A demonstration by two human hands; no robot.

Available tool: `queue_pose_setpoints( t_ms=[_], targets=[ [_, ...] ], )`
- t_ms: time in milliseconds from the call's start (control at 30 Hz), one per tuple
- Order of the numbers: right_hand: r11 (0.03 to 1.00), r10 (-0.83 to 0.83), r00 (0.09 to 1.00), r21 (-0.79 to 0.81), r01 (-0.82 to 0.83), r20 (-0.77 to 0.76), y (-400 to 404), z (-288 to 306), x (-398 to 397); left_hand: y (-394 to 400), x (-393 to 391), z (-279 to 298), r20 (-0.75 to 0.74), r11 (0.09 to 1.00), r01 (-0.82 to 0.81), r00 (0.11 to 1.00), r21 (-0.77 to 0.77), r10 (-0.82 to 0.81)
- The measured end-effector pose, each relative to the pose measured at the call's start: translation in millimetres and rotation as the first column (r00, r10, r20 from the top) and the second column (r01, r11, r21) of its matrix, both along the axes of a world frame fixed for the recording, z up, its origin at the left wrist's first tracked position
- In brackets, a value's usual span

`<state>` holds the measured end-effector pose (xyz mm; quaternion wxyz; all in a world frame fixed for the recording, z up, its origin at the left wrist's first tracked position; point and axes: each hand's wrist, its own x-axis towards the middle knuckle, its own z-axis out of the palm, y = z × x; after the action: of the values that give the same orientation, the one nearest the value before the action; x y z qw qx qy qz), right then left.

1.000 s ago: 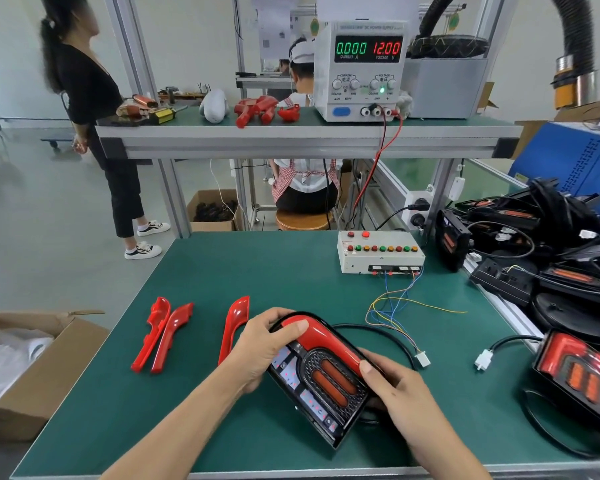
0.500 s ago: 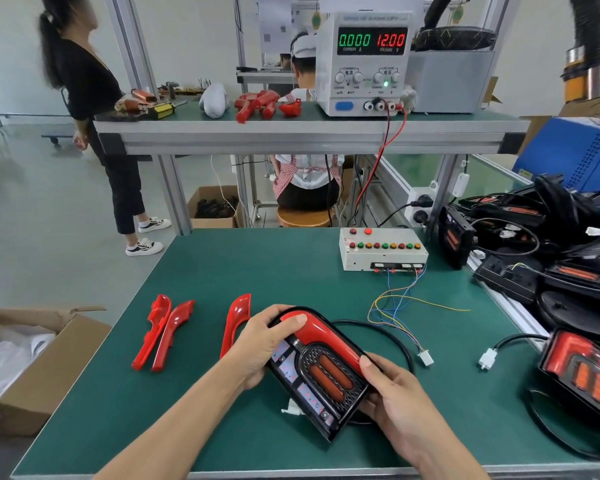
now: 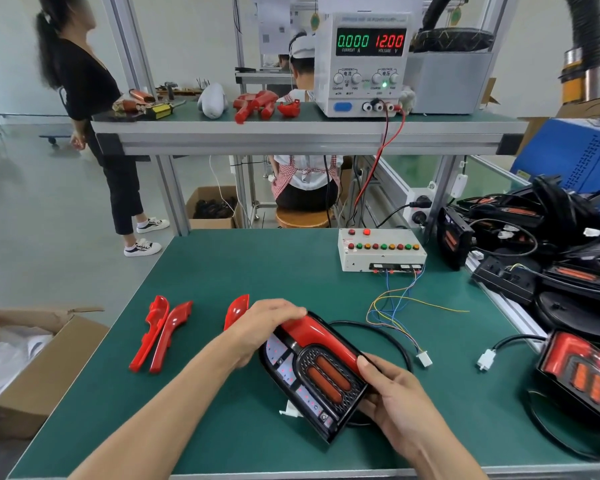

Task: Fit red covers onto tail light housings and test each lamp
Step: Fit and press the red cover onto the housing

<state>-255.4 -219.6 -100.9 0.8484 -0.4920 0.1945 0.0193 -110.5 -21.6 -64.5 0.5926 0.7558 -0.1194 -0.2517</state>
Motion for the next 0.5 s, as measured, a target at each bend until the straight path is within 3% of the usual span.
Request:
queue_pose_setpoints(
  t_ms=[133, 300, 500],
  targets=[
    [1.0, -0.002, 1.0, -0.009, 0.002, 0.028, 0, -1, -1, -9, 8, 10, 0.11, 0.961, 0.107, 0.984, 0.255, -0.139],
    [1.0, 0.002, 1.0, 0.028, -0.003, 0.016, 0, 0, -2, -15, 14, 7, 0.024, 0.962, 0.114, 0.992, 0.247, -0.123],
    [0.999, -0.02, 1.0, 0.044, 0.02, 0.005, 0, -2, -1, -13, 14, -1, 0.102, 0.965, 0.081, 0.989, 0.248, -0.109]
  ],
)
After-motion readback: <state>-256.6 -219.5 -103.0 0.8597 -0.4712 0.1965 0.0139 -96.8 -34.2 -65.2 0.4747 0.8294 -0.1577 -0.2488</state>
